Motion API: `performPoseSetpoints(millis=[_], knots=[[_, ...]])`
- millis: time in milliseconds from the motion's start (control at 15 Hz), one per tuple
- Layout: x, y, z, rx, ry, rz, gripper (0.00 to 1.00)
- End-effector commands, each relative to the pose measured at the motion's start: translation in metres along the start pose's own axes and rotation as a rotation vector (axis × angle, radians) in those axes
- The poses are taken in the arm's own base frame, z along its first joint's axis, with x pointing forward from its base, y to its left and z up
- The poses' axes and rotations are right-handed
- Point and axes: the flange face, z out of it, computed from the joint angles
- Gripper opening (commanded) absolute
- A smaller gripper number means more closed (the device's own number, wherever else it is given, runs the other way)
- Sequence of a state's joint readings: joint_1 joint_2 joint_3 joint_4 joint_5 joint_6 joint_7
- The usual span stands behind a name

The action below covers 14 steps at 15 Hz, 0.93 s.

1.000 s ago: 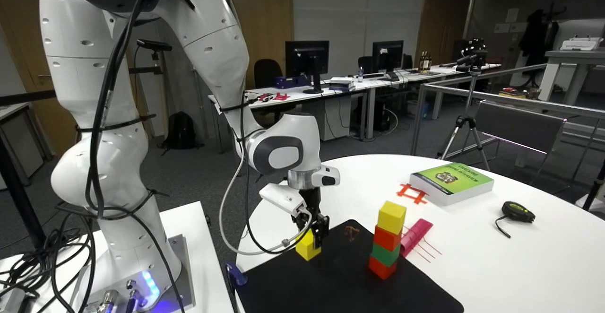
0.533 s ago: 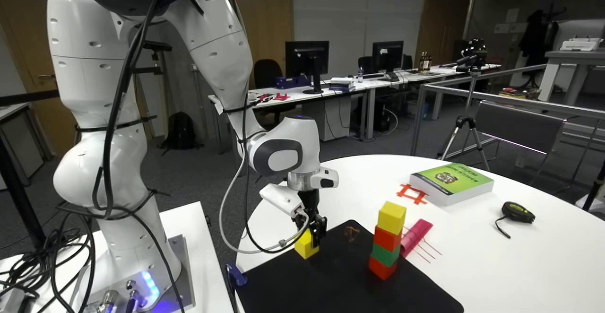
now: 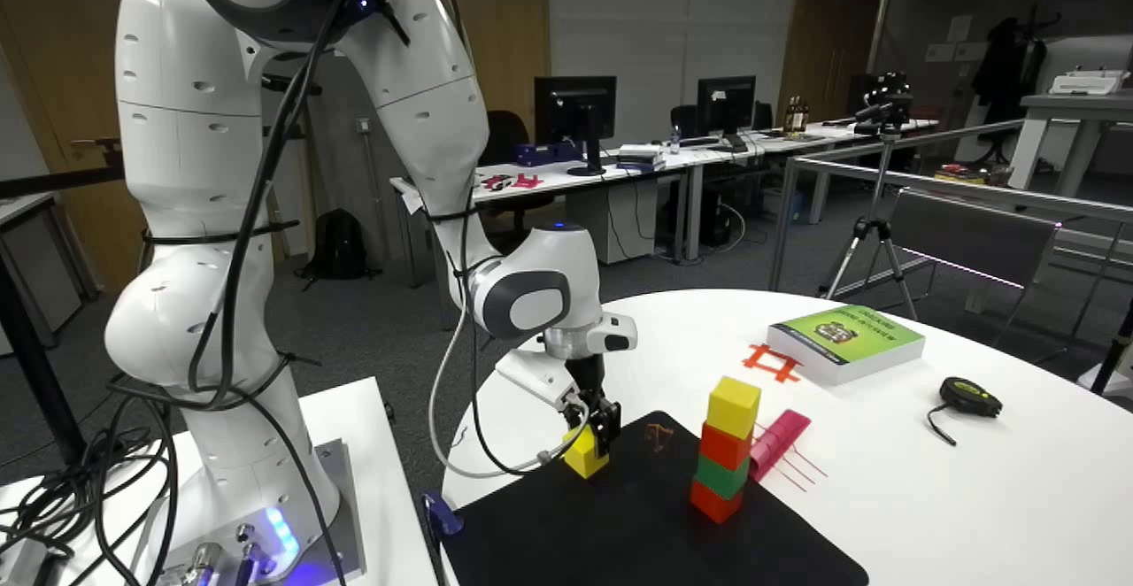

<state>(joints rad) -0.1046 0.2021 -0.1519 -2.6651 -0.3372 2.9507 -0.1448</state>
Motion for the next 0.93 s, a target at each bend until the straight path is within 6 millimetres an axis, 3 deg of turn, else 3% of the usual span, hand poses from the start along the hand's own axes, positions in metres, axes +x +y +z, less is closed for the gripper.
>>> performPoseSetpoints(millis=[0,333,400,467,667,867], knots=[[0.01,0.001,0.008,-0.022,0.021,0.007,0.31],[0.016,0.001,0.016,-0.046,-0.003,0.005,0.34],[0.017,0.0,0.017,-0.049,-0.017,0.007,0.81],[0.017,0.0,0.018,-0.053,-0.018,0.006,0.82],[0.015,-0.003,0.015,-0.058,-0.024,0.009,1.0],[0.013,-0.003,0.004,-0.07,-0.029,0.002,1.0]])
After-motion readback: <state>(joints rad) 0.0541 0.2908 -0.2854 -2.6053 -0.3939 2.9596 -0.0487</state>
